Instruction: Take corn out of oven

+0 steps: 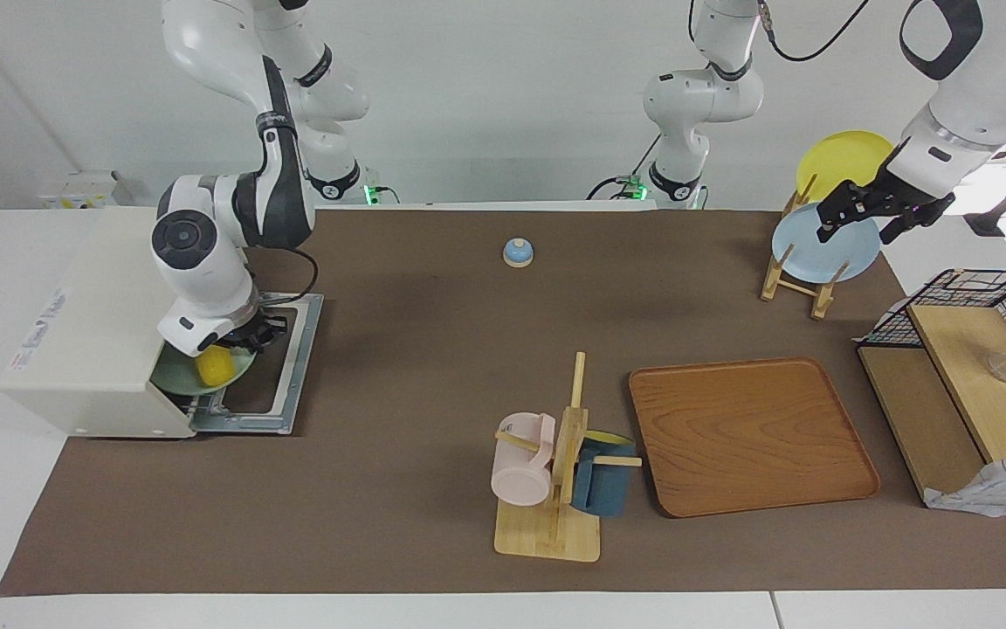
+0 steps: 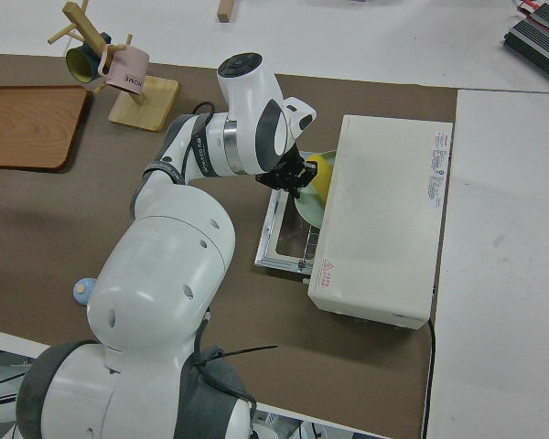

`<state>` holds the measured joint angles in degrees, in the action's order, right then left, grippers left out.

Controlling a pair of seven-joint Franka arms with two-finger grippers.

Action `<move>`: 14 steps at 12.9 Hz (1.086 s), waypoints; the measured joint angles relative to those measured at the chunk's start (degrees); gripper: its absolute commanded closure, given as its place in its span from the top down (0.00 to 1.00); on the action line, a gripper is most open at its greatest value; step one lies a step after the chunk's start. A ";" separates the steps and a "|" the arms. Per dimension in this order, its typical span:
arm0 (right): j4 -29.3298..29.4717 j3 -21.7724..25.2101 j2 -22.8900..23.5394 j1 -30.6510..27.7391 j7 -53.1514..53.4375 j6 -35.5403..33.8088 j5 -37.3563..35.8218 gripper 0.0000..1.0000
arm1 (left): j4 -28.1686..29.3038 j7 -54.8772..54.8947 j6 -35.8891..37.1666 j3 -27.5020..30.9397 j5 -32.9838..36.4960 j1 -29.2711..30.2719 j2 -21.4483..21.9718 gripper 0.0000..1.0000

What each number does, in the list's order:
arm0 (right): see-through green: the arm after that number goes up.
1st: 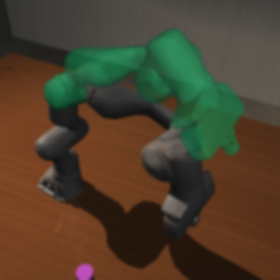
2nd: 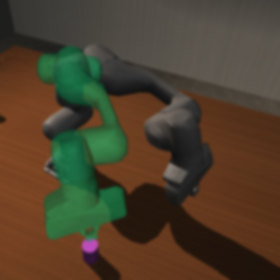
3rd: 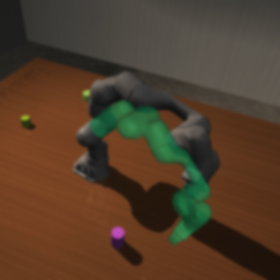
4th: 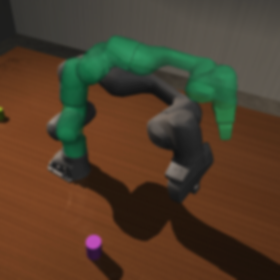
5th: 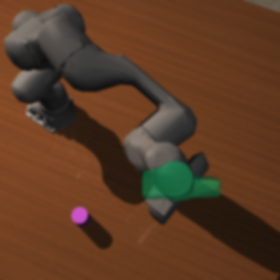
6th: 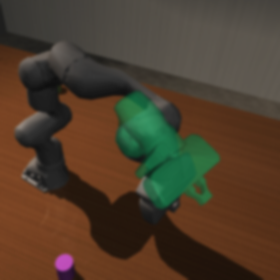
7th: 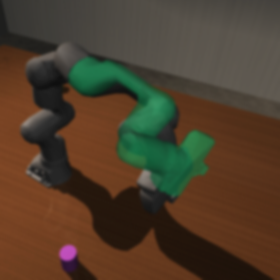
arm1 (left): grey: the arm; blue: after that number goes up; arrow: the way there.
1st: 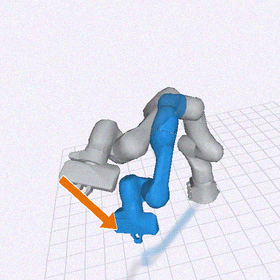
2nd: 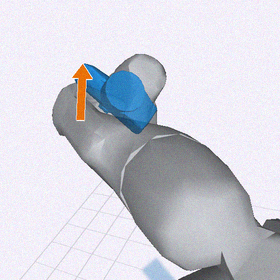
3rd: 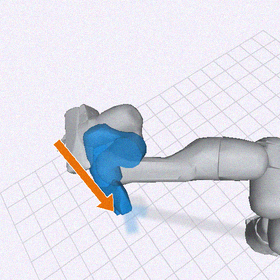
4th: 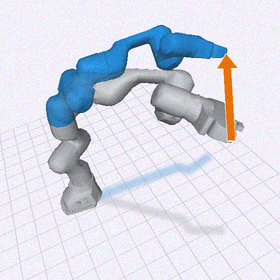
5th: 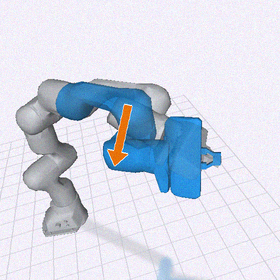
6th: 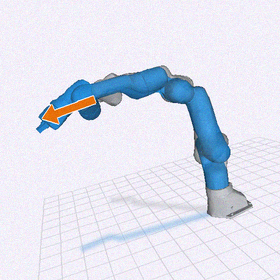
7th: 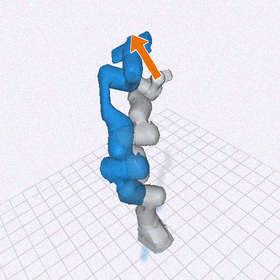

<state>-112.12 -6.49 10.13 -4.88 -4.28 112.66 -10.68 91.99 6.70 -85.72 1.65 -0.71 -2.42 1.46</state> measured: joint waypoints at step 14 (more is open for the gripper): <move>35.11 -0.54 26.12 44.02 58.41 -2.81 5.94 0.31 | 0.01 0.02 0.20 0.18 0.00 1.67 0.00 1.00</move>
<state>-77.02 -7.03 36.25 39.14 54.13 109.85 -4.74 92.00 6.72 -85.52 1.83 -0.71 -0.74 1.47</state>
